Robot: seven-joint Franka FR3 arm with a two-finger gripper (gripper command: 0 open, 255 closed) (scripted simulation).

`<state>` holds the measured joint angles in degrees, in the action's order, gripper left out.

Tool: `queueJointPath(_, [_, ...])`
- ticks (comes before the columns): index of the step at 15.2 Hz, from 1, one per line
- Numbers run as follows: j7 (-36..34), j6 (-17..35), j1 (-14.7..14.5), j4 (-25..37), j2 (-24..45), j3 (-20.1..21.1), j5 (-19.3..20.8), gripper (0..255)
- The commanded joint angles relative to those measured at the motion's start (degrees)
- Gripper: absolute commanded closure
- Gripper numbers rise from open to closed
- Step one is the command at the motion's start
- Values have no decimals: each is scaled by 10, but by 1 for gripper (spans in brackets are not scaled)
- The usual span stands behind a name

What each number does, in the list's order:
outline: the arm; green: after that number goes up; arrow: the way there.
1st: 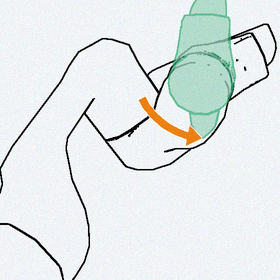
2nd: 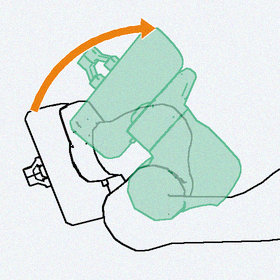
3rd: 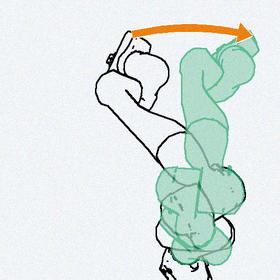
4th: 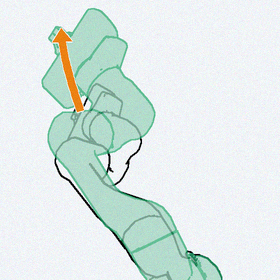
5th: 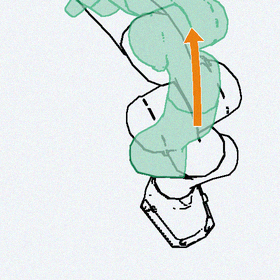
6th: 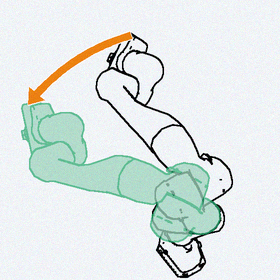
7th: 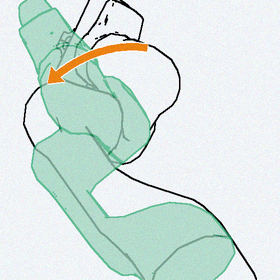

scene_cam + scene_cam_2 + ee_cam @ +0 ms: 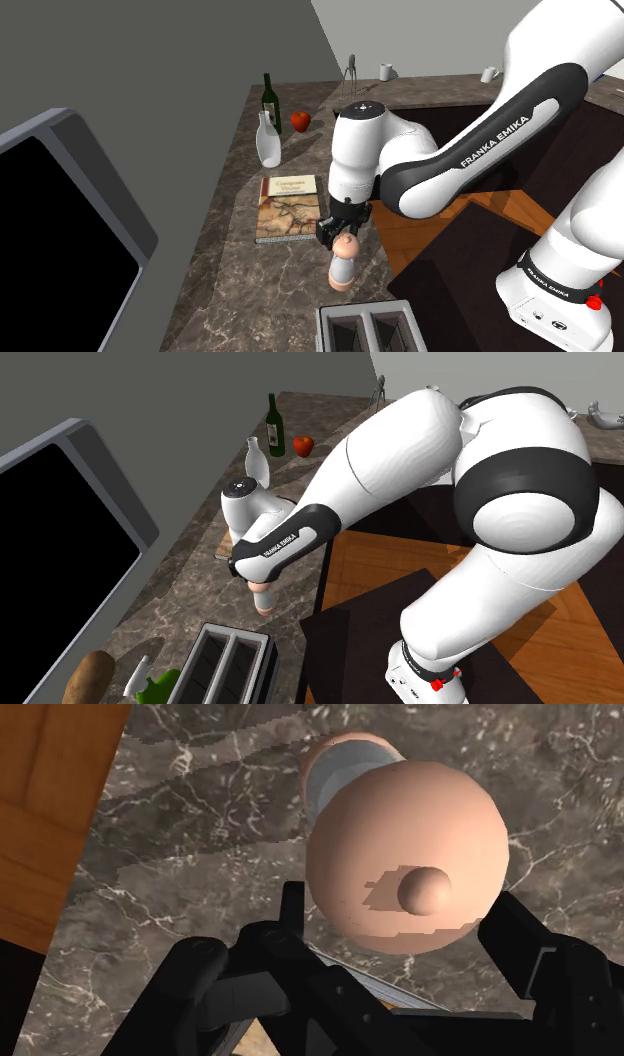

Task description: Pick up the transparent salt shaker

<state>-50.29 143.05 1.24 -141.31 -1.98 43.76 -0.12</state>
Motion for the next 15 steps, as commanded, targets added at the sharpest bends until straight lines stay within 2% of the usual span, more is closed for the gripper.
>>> queueJointPath(1, [12, -14, -2, 3, -15, -1, -17, 255])
queueJointPath(8, [48, -74, -10, 23, -67, -12, -65, 255])
queueJointPath(13, [65, -118, -16, 40, -97, -23, -86, 255])
queueJointPath(15, [66, -119, -17, 41, -98, -23, -86, 255])
